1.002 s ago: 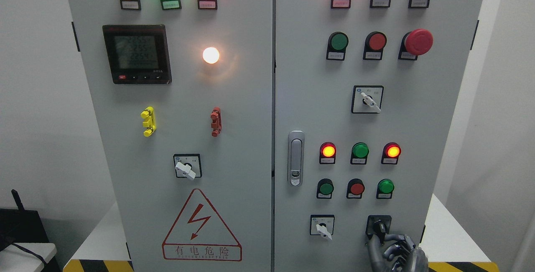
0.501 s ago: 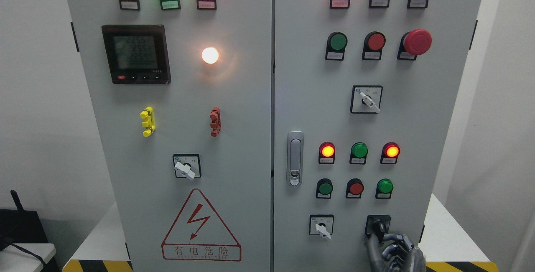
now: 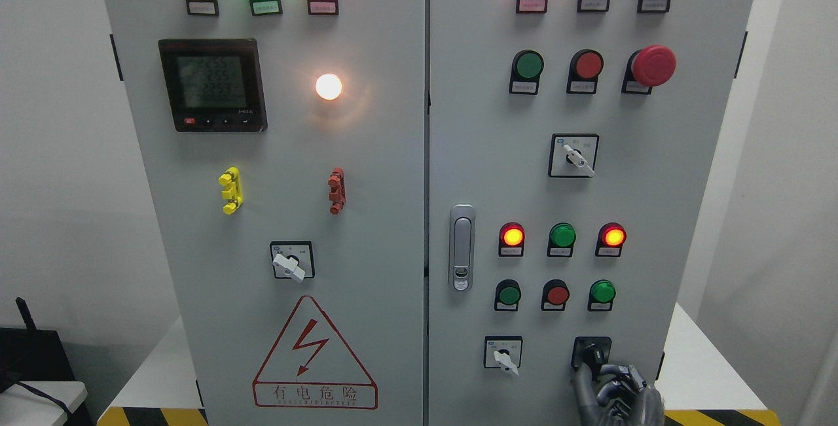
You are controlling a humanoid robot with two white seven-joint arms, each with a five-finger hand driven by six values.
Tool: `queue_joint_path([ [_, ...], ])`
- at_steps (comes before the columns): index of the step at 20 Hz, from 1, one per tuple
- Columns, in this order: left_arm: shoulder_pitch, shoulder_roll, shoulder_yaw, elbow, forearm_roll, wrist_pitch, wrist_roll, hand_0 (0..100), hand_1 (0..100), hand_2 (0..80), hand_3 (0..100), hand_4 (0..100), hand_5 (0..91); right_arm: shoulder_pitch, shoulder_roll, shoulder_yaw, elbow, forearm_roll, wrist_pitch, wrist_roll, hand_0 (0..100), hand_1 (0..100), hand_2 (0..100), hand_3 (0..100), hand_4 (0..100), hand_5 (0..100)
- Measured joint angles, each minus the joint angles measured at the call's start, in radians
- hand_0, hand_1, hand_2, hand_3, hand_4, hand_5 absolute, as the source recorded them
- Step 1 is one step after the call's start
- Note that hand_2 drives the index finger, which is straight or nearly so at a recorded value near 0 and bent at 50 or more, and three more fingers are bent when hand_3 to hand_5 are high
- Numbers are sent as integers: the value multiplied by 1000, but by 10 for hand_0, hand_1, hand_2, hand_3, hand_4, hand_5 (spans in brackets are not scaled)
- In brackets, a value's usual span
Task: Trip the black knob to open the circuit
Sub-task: 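Rotate the black knob with the right hand to the off position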
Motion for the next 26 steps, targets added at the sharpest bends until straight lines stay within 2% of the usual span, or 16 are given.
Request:
queue_joint_path([
  [26, 0, 0, 0, 0, 0, 0, 0, 120, 389, 0, 0, 0, 0, 5, 2, 9, -3, -39, 1, 2, 602, 750, 643, 946, 930, 969],
])
